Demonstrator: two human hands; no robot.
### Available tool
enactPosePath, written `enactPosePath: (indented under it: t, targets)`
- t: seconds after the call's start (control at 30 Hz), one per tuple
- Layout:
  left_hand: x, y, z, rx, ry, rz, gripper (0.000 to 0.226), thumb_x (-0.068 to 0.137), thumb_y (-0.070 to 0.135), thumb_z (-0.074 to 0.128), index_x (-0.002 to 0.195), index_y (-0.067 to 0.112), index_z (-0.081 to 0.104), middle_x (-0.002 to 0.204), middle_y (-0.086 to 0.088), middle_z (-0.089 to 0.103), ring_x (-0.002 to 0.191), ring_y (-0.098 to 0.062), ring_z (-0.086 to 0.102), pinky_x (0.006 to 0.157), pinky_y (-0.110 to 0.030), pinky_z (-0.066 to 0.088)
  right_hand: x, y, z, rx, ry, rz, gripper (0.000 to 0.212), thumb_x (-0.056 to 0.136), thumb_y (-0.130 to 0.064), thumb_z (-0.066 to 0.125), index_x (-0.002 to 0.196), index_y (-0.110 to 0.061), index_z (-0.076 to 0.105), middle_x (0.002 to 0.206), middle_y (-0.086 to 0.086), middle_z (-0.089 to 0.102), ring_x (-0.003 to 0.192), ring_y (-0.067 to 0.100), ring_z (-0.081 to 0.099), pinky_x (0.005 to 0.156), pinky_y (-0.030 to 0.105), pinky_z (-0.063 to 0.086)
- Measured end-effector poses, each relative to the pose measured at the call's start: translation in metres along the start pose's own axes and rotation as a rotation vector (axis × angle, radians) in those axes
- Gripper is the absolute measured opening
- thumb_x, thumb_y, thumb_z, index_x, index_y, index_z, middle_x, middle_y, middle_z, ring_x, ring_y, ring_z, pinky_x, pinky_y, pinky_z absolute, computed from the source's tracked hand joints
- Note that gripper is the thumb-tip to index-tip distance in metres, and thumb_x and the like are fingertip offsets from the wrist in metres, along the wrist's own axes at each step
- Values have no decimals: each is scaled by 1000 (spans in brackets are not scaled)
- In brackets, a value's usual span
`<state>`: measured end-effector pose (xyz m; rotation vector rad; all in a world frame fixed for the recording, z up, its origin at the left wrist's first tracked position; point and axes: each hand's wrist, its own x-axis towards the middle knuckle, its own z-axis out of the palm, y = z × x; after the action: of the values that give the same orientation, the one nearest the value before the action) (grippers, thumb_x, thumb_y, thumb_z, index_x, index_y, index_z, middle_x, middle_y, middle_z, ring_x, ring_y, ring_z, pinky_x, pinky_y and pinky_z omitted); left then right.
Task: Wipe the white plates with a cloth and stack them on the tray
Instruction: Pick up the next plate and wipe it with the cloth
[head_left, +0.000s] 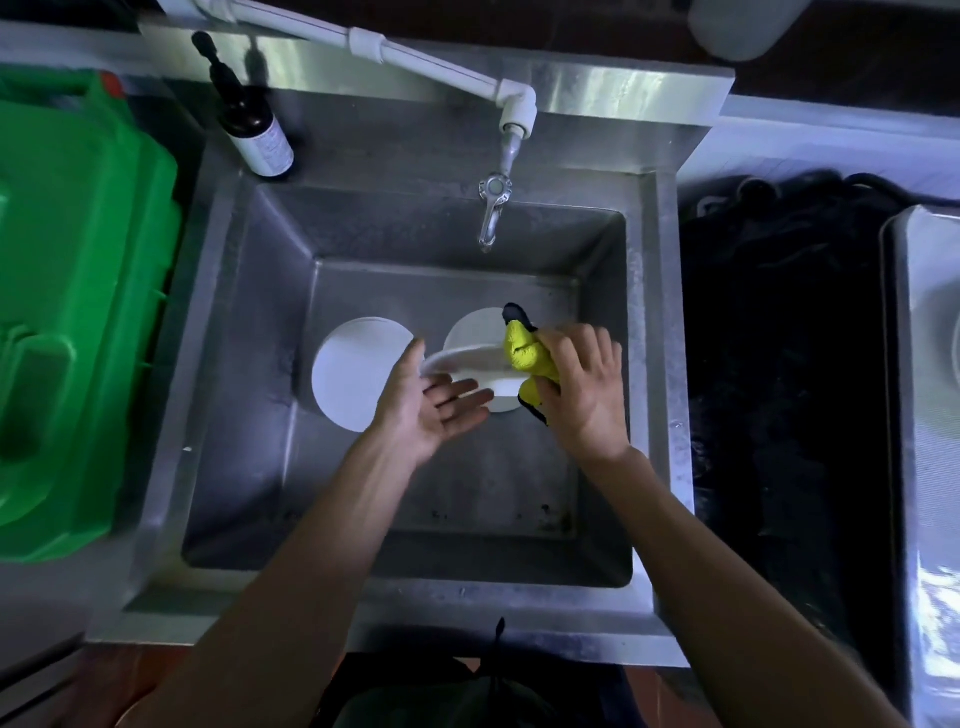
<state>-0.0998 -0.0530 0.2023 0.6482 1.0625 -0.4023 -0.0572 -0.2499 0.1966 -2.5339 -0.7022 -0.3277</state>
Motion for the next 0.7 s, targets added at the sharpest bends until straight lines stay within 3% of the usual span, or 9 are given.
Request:
enactPosePath:
  t: [0.13,0.2,0.27,0.37,0.43,0.57,0.7]
  targets:
    - [-3,4,21,-78,74,59,22,100,20,56,109,-1,57,90,-24,76,77,-36,77,56,-41,62,-6,-5,0,-4,1,-39,52,75,0,70,121,-16,52,111,10,59,94,32,51,78,42,38]
    - [-4,6,21,-151,72,63,15,100,7,52,108,-4,56,82,-25,75,70,-34,76,52,-39,61,-11,-2,-1,-4,-30,-49,55,75,2,71,123,-16,53,115,9,58,97,31,51,81,40,38]
    - [-4,9,20,-183,63,77,17,100,2,51,114,-6,54,90,-26,74,74,-34,76,54,-42,61,-17,1,-2,11,-88,-65,58,76,4,71,127,-17,55,121,8,58,102,32,52,85,40,40]
    - [-2,6,20,-149,50,141,29,101,-1,50,130,-4,53,121,-24,67,105,-36,71,73,-53,61,-24,4,-4,48,-199,-54,60,81,4,68,136,-17,55,130,8,56,112,32,52,89,45,45]
    - [-1,2,20,-110,46,204,33,101,-2,51,135,0,53,128,-22,65,114,-37,66,82,-56,59,-25,0,-5,82,-273,-11,60,87,1,65,143,-16,52,135,9,55,116,32,52,93,48,46]
    - [-5,-2,17,-66,2,255,34,102,2,52,135,8,55,127,-16,67,112,-34,68,83,-54,60,-19,-13,-5,286,-331,221,67,88,0,60,149,-21,42,142,4,50,127,29,45,107,44,40]
    - [-8,-6,14,-29,-54,288,34,103,5,51,136,11,55,126,-14,69,106,-31,69,78,-48,62,-14,-22,-8,492,-300,412,57,90,-10,63,138,-31,39,128,-2,55,119,25,52,98,42,45]
